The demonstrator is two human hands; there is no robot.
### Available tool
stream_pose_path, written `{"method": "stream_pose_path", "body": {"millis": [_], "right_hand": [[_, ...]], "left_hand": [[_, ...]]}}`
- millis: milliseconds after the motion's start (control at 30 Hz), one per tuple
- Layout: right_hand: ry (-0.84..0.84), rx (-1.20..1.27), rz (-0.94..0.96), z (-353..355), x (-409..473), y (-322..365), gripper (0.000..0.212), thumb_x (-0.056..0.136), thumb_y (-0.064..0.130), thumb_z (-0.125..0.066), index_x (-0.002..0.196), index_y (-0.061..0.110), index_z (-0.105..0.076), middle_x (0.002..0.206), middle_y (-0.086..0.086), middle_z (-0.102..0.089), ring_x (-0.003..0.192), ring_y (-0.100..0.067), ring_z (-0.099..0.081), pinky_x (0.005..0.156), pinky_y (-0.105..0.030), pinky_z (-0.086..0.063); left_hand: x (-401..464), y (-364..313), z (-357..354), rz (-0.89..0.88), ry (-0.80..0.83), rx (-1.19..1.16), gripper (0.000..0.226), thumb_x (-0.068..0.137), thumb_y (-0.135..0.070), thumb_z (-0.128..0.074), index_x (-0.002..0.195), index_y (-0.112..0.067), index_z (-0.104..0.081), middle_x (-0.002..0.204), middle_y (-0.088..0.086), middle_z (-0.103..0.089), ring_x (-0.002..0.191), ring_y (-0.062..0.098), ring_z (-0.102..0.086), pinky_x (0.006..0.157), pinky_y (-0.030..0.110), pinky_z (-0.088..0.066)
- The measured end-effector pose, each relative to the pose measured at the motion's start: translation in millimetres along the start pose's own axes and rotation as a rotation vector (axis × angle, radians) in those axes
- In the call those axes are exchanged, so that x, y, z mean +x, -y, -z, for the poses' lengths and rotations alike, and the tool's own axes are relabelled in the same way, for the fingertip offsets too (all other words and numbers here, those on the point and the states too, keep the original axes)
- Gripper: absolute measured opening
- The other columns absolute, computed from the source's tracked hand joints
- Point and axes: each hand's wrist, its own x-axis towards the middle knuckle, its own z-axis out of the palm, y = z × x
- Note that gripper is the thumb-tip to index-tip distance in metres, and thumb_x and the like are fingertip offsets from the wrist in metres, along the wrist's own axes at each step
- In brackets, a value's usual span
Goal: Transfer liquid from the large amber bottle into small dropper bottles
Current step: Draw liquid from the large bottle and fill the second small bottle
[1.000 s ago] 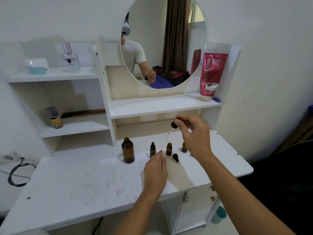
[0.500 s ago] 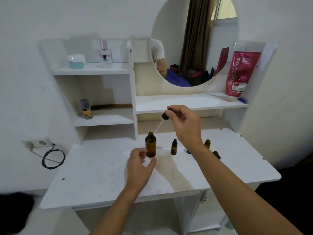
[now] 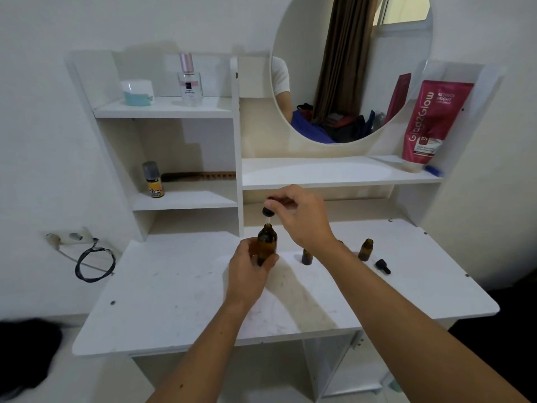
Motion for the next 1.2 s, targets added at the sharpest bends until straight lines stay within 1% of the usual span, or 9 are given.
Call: {"method": "stream_pose_path", "body": {"millis": [100,233,433,600,767,867,1000,1100,1200], "right_hand": [[0.029,-0.022,-0.041,-6.0,0.0,-1.1,0.005,0.094,0.021,-0.076,0.096,0.018,-0.078,0.091,0.007,-0.076,0.084,-0.003,-0.07,0.077,-0.008,-0.052],[0.017,-0.09,-0.011,-10.3,0.3,-4.3,0.004,0.092,0.018,-0.077,0.09,0.019,-0.08,0.082,0.018,-0.07,0.077,0.004,-0.065,0.074,-0.006,-0.05],[0.017,-0.061,-0.035,-11.0,2.2,-1.6,0.006,0.097,0.022,-0.072,0.099,0.018,-0.077,0.093,0.008,-0.074,0.085,-0.003,-0.069,0.079,-0.008,-0.053],[0.007,-0.052,0.004,-3.3,0.7,5.6,0.01,0.098,0.023,-0.071,0.106,0.019,-0.074,0.097,0.01,-0.071,0.087,0.004,-0.066,0.079,-0.003,-0.049],[-0.097,0.006,0.051,12.5,5.2,14.6,0.013,0.097,0.021,-0.071,0.108,0.015,-0.074,0.102,0.007,-0.073,0.092,-0.002,-0.069,0.084,-0.01,-0.053],[-0.204,0.05,0.067,27.6,3.9,20.5,0.015,0.096,0.018,-0.073,0.11,0.012,-0.075,0.101,0.003,-0.076,0.093,-0.005,-0.071,0.086,-0.014,-0.055],[-0.266,0.04,0.059,53.1,-3.7,15.2,0.015,0.096,0.017,-0.073,0.11,0.011,-0.075,0.1,0.004,-0.076,0.093,-0.005,-0.07,0.087,-0.015,-0.055],[-0.284,0.036,0.018,72.4,-16.5,-0.1,0.015,0.096,0.018,-0.073,0.11,0.013,-0.075,0.101,0.004,-0.075,0.094,-0.007,-0.071,0.088,-0.02,-0.057],[-0.314,0.016,-0.041,91.2,-30.1,-18.6,0.014,0.096,0.02,-0.074,0.109,0.014,-0.076,0.1,0.007,-0.076,0.094,-0.005,-0.071,0.089,-0.021,-0.057]], "left_hand": [[0.5,1.6,-1.0,-0.012,-0.007,0.011,0.054,0.084,-0.042,-0.08,0.129,-0.028,-0.053,0.124,-0.012,-0.065,0.112,0.01,-0.062,0.101,0.026,-0.048],[2.8,5.3,-1.4,-0.017,-0.011,0.017,0.054,0.083,-0.045,-0.08,0.128,-0.03,-0.053,0.122,-0.015,-0.066,0.11,0.009,-0.064,0.101,0.027,-0.05],[0.7,3.0,-1.3,-0.018,-0.018,0.06,0.056,0.084,-0.047,-0.078,0.13,-0.031,-0.052,0.124,-0.015,-0.064,0.11,0.008,-0.062,0.094,0.018,-0.044],[-1.4,-0.2,-3.4,-0.002,-0.048,0.114,0.058,0.085,-0.049,-0.076,0.133,-0.029,-0.05,0.128,-0.011,-0.062,0.114,0.013,-0.061,0.098,0.027,-0.048],[-4.6,-5.7,-5.3,-0.009,-0.06,0.135,0.057,0.087,-0.046,-0.075,0.134,-0.027,-0.049,0.129,-0.008,-0.06,0.114,0.016,-0.06,0.099,0.033,-0.05],[-5.2,-4.6,-4.5,-0.006,-0.057,0.103,0.062,0.085,-0.047,-0.077,0.137,-0.029,-0.047,0.131,-0.011,-0.059,0.116,0.014,-0.059,0.099,0.031,-0.048],[-12.1,-5.4,-2.1,0.006,-0.136,0.012,0.073,0.081,-0.043,-0.082,0.141,-0.026,-0.044,0.126,-0.012,-0.055,0.11,0.011,-0.058,0.089,0.02,-0.048],[-26.5,-9.9,-4.7,0.002,-0.261,-0.057,0.062,0.082,-0.037,-0.083,0.132,-0.024,-0.049,0.116,-0.007,-0.057,0.098,0.013,-0.059,0.077,0.012,-0.046],[-46.7,-19.3,-17.5,-0.019,-0.278,-0.107,0.046,0.086,-0.03,-0.081,0.121,-0.026,-0.052,0.106,-0.008,-0.059,0.092,0.013,-0.06,0.069,0.011,-0.048]]}}
